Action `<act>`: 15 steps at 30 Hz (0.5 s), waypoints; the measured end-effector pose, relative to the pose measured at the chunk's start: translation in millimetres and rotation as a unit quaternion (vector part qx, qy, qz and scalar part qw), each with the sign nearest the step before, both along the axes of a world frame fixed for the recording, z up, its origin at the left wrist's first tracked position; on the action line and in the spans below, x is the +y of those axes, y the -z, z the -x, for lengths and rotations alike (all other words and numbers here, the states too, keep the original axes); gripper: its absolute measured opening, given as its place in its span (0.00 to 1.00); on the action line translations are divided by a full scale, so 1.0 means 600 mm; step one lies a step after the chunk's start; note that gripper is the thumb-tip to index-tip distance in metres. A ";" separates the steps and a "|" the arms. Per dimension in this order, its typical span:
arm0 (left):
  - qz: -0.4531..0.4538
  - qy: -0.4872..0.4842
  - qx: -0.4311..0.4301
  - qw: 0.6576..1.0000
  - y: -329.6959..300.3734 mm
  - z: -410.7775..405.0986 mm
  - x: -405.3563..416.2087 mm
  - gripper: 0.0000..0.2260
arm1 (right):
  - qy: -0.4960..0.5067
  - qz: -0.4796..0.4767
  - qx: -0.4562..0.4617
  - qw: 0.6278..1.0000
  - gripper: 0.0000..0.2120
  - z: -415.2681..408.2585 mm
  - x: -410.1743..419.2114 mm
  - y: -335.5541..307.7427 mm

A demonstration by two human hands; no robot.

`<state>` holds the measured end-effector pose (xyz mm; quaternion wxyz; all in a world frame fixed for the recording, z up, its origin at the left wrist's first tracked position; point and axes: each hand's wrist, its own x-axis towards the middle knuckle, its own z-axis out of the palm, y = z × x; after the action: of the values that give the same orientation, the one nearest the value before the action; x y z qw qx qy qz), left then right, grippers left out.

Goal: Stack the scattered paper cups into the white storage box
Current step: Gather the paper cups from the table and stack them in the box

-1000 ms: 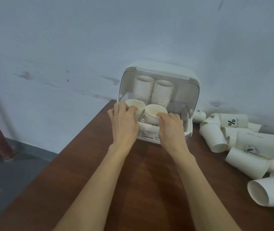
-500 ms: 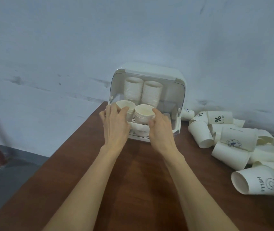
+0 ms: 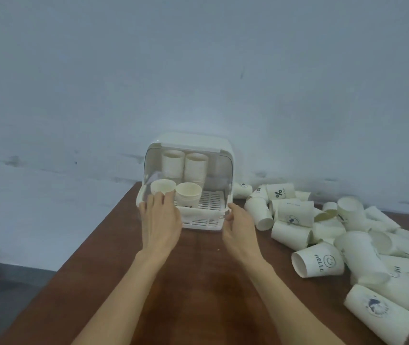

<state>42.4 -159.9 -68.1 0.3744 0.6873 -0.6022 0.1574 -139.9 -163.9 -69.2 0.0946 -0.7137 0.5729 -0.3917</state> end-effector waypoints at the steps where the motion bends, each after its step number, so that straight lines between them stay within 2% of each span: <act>1: 0.001 0.007 -0.003 1.000 -0.001 0.007 0.008 0.14 | 0.003 -0.001 0.006 1.000 0.17 0.014 0.012 0.000; 6: -0.011 0.043 0.000 0.999 -0.015 0.050 0.043 0.12 | 0.008 -0.019 0.042 0.999 0.20 0.072 0.073 -0.006; 15: -0.024 0.130 -0.032 0.991 -0.034 0.162 0.079 0.11 | 0.036 0.006 0.070 0.997 0.17 0.160 0.136 -0.038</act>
<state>-54.8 -112.5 -48.0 0.3558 0.6070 -0.7013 0.1146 -236.0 -82.2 -46.6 0.0354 -0.7189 0.6011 -0.3474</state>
